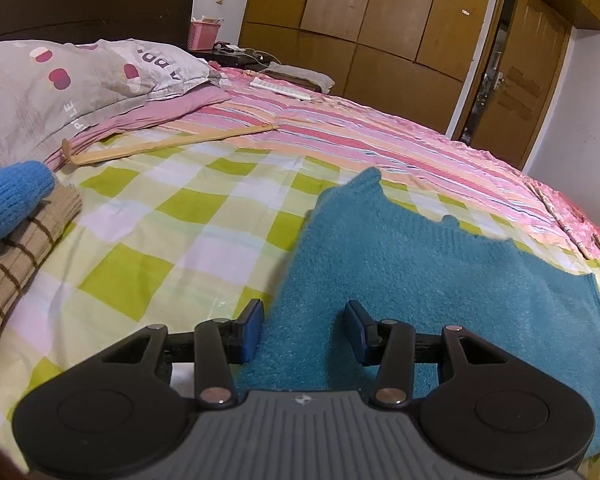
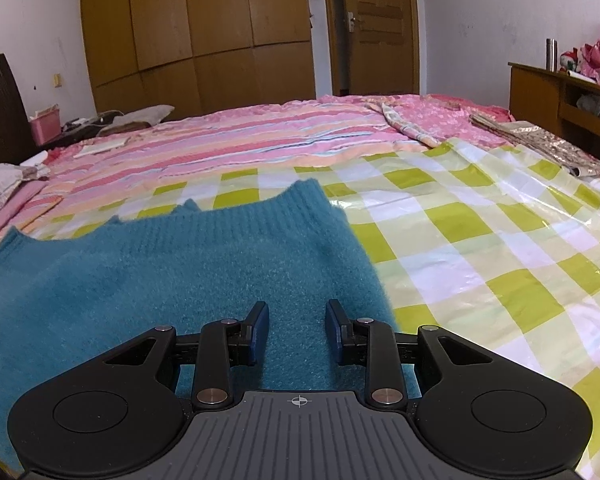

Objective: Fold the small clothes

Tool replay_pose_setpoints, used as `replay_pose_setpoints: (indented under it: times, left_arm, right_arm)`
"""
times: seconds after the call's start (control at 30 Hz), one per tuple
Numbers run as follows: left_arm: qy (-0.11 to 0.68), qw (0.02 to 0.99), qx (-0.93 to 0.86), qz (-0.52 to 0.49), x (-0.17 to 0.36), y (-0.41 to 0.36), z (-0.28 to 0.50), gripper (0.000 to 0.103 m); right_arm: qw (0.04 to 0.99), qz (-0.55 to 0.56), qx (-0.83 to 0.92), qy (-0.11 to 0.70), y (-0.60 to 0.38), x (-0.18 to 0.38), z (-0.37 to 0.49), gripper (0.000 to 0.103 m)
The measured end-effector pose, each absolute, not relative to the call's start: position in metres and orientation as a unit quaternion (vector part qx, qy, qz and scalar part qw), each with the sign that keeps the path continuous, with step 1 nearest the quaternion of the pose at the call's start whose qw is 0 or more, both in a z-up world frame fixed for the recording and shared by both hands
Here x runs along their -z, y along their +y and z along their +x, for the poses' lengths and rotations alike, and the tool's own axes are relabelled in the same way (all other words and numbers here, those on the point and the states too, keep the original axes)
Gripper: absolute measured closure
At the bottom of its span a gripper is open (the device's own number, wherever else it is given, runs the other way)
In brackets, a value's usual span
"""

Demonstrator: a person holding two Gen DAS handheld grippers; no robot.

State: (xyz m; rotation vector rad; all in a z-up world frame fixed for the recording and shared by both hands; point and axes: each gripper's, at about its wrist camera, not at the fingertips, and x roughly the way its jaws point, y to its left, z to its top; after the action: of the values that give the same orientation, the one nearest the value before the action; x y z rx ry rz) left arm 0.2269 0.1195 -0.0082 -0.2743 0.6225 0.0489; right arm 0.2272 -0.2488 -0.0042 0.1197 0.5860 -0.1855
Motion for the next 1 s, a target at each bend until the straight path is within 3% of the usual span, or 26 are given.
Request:
replay_pose_setpoints:
  times: [0.53,1.0]
  left_arm:
    - [0.314,0.939,-0.012,-0.141,0.008,0.124,0.226,0.052]
    - [0.321,0.936,-0.003,-0.146,0.009,0.128,0.225,0.049]
  right_arm:
    - [0.944,0.027,0.107,0.311,-0.221,-0.011,0.24,0.069]
    - [0.946,-0.031,-0.046,0.321,-0.096,-0.044,0.278,0.068]
